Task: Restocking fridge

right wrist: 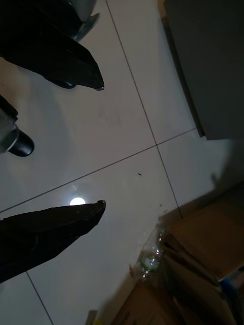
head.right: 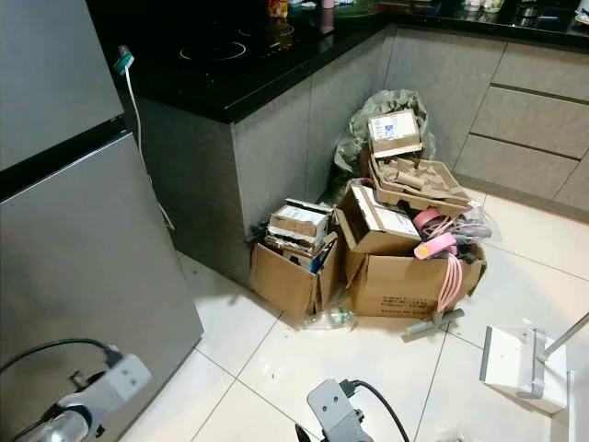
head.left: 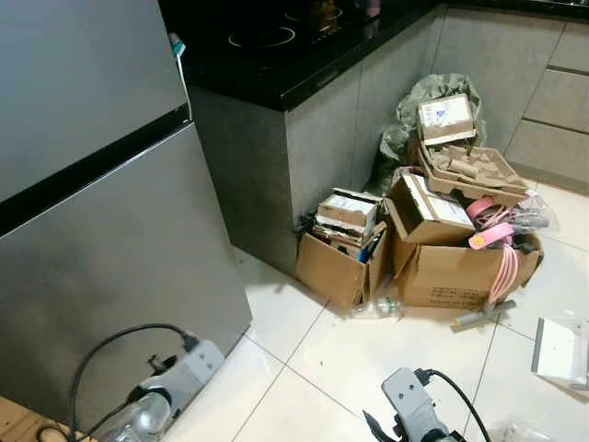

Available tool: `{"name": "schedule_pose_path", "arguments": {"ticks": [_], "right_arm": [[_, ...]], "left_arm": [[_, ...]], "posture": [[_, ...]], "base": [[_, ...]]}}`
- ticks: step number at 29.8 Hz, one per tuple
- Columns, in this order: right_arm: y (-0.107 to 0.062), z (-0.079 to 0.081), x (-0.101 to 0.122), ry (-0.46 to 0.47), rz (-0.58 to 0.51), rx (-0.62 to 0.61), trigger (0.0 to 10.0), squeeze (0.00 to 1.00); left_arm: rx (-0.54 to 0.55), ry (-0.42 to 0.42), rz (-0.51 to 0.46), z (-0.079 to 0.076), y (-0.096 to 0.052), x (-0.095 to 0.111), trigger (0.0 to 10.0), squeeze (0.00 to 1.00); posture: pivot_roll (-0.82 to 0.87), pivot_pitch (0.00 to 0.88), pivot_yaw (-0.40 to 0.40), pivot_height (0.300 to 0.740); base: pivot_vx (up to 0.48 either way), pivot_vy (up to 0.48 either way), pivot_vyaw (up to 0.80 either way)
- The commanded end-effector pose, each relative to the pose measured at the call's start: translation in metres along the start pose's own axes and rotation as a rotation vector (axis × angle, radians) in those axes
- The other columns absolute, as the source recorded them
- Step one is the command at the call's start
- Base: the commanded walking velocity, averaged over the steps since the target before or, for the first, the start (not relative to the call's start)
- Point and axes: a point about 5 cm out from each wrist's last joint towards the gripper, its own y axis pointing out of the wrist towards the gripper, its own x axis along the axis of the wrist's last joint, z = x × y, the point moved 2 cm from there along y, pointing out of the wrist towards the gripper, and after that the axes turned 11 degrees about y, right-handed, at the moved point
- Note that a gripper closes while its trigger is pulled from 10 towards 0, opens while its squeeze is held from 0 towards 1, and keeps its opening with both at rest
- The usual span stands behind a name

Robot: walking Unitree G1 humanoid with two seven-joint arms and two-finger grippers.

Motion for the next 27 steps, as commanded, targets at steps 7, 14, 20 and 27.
{"name": "schedule_pose_path", "arguments": {"ticks": [7,14,20,27], "right_arm": [[-0.007,-0.005,-0.019,0.073,0.062,-0.09,10.0,0.0],[-0.006,-0.017,-0.007,0.064,-0.008,-0.19,10.0,0.0],[0.001,-0.018,0.01,0.055,-0.073,-0.183,10.0,0.0],[0.006,-0.018,0.015,0.137,-0.084,-0.2,10.0,0.0]], "left_arm": [[-0.019,-0.394,0.143,-0.036,-0.016,-0.032,10.0,0.03],[-0.022,-0.479,0.137,-0.045,-0.021,-0.033,10.0,0.0],[-0.042,-0.483,0.112,-0.051,-0.022,-0.028,10.0,0.0],[-0.03,-0.454,0.117,-0.052,-0.022,-0.025,10.0,0.0]], "posture": [[-0.12,0.09,0.032,0.74],[-0.1,0.108,0.028,0.74],[-0.1,0.109,0.026,0.74],[-0.09,0.108,0.031,0.74]], "base": [[0.0,0.0,0.0],[0.0,0.0,0.0],[0.0,0.0,0.0],[0.0,0.0,0.0]]}}
